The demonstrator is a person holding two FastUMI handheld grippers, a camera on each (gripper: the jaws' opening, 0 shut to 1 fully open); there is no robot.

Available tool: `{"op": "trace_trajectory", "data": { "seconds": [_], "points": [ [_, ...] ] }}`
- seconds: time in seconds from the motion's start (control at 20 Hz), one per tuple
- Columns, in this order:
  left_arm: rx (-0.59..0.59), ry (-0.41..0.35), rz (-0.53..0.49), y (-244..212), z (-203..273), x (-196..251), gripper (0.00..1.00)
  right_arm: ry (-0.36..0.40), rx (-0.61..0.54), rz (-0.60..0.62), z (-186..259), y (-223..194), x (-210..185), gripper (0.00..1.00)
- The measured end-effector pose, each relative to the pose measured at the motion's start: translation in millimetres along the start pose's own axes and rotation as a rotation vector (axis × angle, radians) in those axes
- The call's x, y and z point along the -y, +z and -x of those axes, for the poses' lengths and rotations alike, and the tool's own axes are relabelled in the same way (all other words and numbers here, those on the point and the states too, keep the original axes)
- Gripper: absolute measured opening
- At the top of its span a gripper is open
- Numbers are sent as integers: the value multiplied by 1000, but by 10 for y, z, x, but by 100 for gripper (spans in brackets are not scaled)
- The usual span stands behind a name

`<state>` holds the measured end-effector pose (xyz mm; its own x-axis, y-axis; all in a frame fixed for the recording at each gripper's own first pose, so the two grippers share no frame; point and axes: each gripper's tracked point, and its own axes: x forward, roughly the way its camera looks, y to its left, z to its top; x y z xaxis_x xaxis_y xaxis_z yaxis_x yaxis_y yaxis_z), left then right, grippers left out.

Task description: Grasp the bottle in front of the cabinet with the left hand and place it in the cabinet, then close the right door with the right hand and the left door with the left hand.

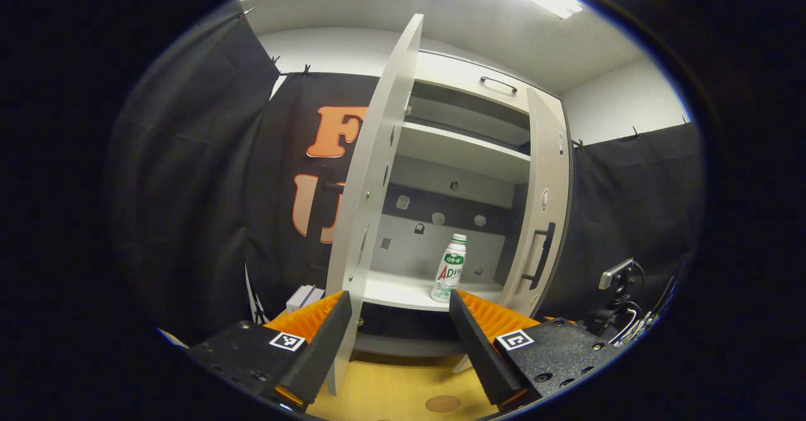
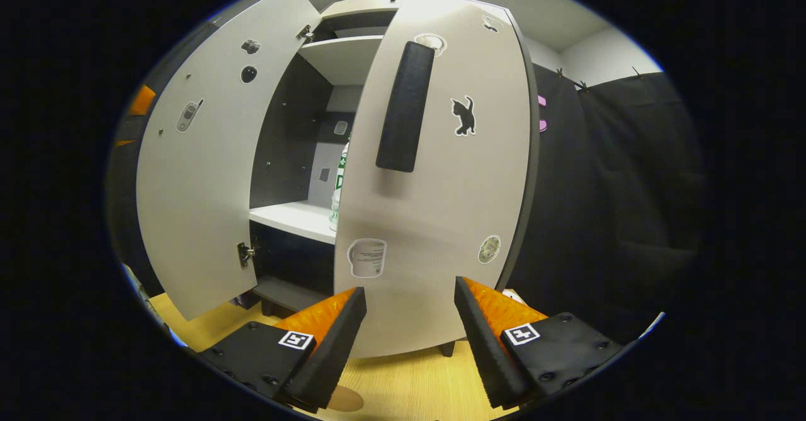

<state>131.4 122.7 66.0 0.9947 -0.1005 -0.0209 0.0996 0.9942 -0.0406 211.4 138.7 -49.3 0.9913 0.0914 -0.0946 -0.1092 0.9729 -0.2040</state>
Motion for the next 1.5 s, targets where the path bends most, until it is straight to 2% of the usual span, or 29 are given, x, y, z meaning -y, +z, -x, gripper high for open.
{"op": "trace_trajectory", "data": {
  "seconds": [0.25,0.35,0.45,0.5,0.55,0.8,0.95,1.0,1.15,1.2,1.25,1.4,1.45,1.5],
  "points": [
    [23,19,-24,60,178,-111,92,-1,-1,-26,199,37,47,94],
    [30,32,-26,77,259,-192,95,2,2,-28,276,52,45,94],
    [37,59,-52,73,310,-337,95,4,5,-30,339,68,49,94],
    [32,79,-69,51,337,-448,98,4,7,-30,370,74,49,94],
    [28,99,-79,49,370,-553,95,3,8,-31,397,81,53,94],
    [44,178,-120,37,375,-1097,95,-5,4,-29,500,83,93,94],
    [60,205,-165,28,276,-1385,92,-13,5,-26,565,81,136,94],
    [64,211,-176,18,233,-1472,95,-17,6,-24,579,88,163,91],
    [68,237,-182,-49,66,-1711,95,-28,7,-23,617,94,226,94],
    [69,244,-186,-85,4,-1772,95,-31,6,-23,629,93,241,88],
    [66,247,-192,-118,-54,-1824,95,-34,3,-23,630,87,257,94],
    [40,254,-208,-264,-268,-1959,95,-48,-4,-22,654,66,315,94],
    [31,255,-207,-316,-336,-1980,95,-53,-7,-22,661,55,338,88],
    [22,253,-203,-372,-414,-1997,95,-58,-10,-23,669,42,359,94]
  ]
}}
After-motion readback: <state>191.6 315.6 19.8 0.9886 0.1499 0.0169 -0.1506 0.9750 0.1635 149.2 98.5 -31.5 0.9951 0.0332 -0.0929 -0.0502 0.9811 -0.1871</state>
